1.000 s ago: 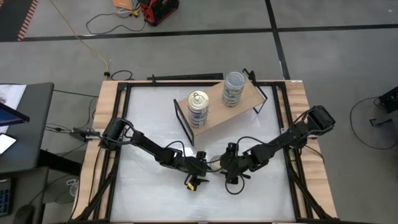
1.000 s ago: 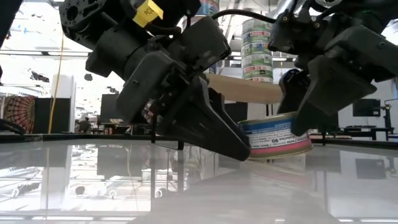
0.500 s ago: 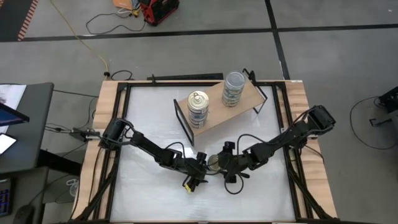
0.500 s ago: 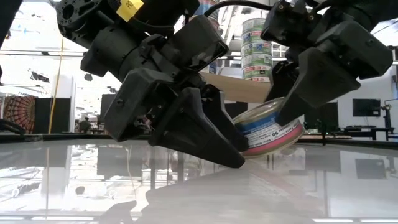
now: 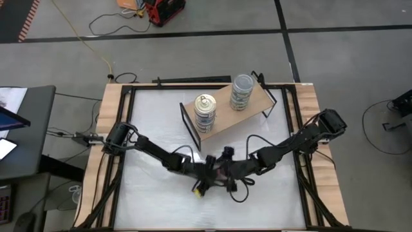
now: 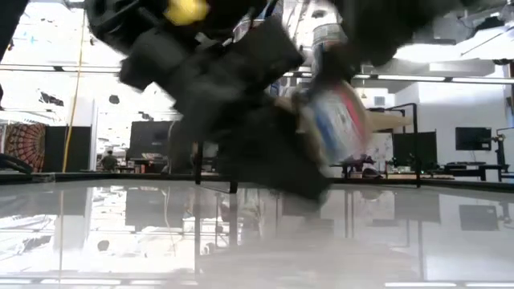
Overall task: Stack canned seafood by type on shelf
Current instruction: Stack the blue tuna can on top of the blue tuna can
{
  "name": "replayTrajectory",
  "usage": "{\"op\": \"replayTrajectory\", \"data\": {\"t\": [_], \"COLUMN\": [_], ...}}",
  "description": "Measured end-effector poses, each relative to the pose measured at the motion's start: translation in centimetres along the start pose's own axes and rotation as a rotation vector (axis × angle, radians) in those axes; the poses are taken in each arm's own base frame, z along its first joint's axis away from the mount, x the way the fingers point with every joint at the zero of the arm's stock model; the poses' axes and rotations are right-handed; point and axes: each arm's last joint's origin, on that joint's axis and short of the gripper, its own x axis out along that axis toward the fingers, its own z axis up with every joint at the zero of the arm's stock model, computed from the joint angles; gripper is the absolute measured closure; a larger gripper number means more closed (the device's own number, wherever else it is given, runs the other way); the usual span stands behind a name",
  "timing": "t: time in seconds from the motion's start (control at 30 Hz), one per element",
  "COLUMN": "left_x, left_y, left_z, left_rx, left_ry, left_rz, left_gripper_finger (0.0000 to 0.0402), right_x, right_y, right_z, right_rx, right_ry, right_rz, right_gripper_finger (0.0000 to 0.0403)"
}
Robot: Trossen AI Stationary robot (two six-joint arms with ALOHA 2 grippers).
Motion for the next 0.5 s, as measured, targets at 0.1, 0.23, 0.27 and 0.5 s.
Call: {"op": "replayTrajectory", "data": {"t": [0.1, 0.23, 0.27, 0.5], "left_x": [-0.6, -1.4, -1.5, -3.1], "left_y": [0.6, 0.5, 0.7, 0.1], "left_z": [1.1, 1.3, 1.3, 1.4], "left_rx": [0.001, -0.025, -0.039, -0.007], "left_ry": [0.005, 0.078, 0.083, 0.154], "left_rz": [0.043, 0.002, 0.012, -0.06], "left_gripper_finger": [0.0151, 0.0151, 0.0151, 0.0152], "right_x": [-0.1, -0.8, -1.0, -4.8], "right_y": [0.3, -0.2, -0.3, -0.7], "right_z": [0.6, 0.8, 0.3, -0.3], "right_rx": [-0.053, -0.04, -0.025, 0.111], "right_ry": [0.012, 0.07, 0.112, 0.29], "right_rz": [0.015, -0.059, -0.083, -0.123], "right_gripper_finger": [0.0018, 0.0033, 0.0037, 0.0074]}}
